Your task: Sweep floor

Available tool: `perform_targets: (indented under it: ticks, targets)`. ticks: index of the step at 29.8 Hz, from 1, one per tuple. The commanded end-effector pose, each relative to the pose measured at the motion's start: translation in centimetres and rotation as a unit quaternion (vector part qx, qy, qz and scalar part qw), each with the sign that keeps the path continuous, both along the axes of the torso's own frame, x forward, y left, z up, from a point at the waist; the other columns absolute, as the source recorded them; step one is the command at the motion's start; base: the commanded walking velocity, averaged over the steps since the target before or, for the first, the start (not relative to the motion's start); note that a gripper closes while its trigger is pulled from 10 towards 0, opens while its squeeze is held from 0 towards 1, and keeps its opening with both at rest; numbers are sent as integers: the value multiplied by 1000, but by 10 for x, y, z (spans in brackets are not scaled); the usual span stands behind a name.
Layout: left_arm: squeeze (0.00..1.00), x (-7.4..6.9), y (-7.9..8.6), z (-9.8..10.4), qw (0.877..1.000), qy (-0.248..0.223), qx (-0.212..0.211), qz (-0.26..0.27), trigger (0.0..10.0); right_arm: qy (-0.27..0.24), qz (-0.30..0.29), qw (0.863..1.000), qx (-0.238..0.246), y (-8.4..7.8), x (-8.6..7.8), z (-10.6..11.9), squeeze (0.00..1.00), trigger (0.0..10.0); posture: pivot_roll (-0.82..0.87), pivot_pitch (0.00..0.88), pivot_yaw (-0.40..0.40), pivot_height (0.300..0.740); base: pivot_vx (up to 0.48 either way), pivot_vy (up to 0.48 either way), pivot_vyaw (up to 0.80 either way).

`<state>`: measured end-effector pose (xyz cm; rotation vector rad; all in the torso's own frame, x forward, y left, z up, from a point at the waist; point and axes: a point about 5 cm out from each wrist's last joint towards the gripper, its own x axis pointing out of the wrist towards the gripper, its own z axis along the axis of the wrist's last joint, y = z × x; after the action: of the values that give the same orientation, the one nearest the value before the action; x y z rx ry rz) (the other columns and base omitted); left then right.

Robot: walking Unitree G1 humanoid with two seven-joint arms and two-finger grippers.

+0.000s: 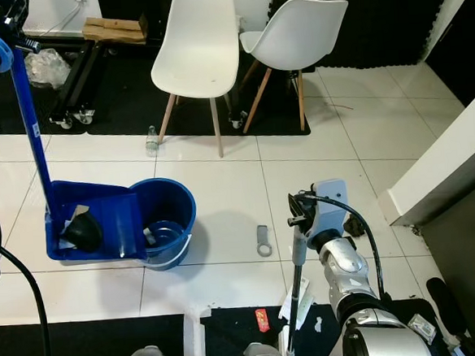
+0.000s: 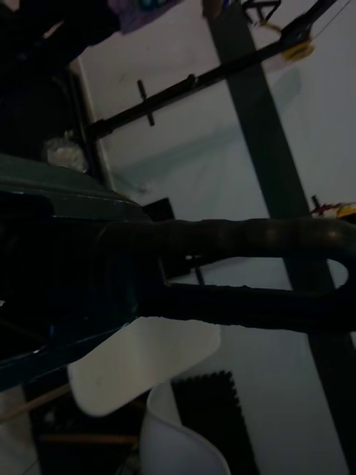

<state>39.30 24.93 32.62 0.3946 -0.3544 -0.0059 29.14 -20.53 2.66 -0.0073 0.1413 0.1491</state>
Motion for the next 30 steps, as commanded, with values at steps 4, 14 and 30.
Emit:
perform_targets:
  ticks: [4,14,30]
  targets:
    - [0,-11,0,37,995,-96,-13,-9,10000,28,-6,1000,-2,-2,-10,-12,0,10000,189,0,-97,740,0,0,0]
    - [0,-13,3,40,994,-105,-23,-16,10000,29,-7,1000,0,-2,-10,-12,0,10000,192,0,-97,740,0,0,0]
    - [0,-11,14,9,999,-42,-27,-2,10000,40,-14,999,13,2,-19,-21,0,10000,192,0,-98,740,0,0,0]
